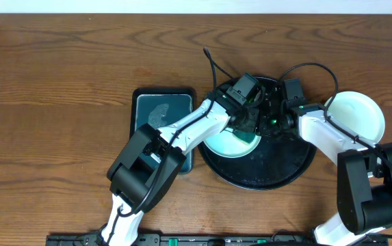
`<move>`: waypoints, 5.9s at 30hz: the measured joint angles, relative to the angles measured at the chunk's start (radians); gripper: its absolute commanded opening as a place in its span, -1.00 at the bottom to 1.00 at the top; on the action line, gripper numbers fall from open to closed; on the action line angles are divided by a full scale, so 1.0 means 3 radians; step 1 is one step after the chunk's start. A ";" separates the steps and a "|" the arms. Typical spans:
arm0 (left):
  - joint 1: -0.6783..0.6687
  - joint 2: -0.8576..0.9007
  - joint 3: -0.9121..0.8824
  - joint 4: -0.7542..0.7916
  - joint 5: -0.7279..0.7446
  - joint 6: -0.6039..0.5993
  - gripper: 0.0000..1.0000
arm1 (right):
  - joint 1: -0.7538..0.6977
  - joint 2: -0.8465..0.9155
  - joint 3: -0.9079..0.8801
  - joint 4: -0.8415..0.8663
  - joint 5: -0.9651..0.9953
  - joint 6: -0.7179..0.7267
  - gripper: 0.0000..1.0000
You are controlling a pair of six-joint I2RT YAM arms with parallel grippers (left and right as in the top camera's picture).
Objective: Clean dirty plates on tray and stack at the side
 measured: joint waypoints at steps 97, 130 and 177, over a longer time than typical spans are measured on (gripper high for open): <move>0.1830 -0.0998 -0.0532 -0.1244 -0.0278 0.0586 -0.81 | 0.0019 0.0000 0.0000 -0.0023 0.0006 -0.0010 -0.83; 0.1690 -0.0998 -0.1264 -0.0802 -0.0280 0.0600 0.04 | 0.0019 0.0000 -0.0001 -0.0023 0.0005 -0.0010 -0.84; 0.1550 -0.0940 -0.1189 -0.0155 -0.0497 0.0577 0.15 | 0.0019 0.0001 0.0000 -0.0042 0.0006 -0.0010 -0.85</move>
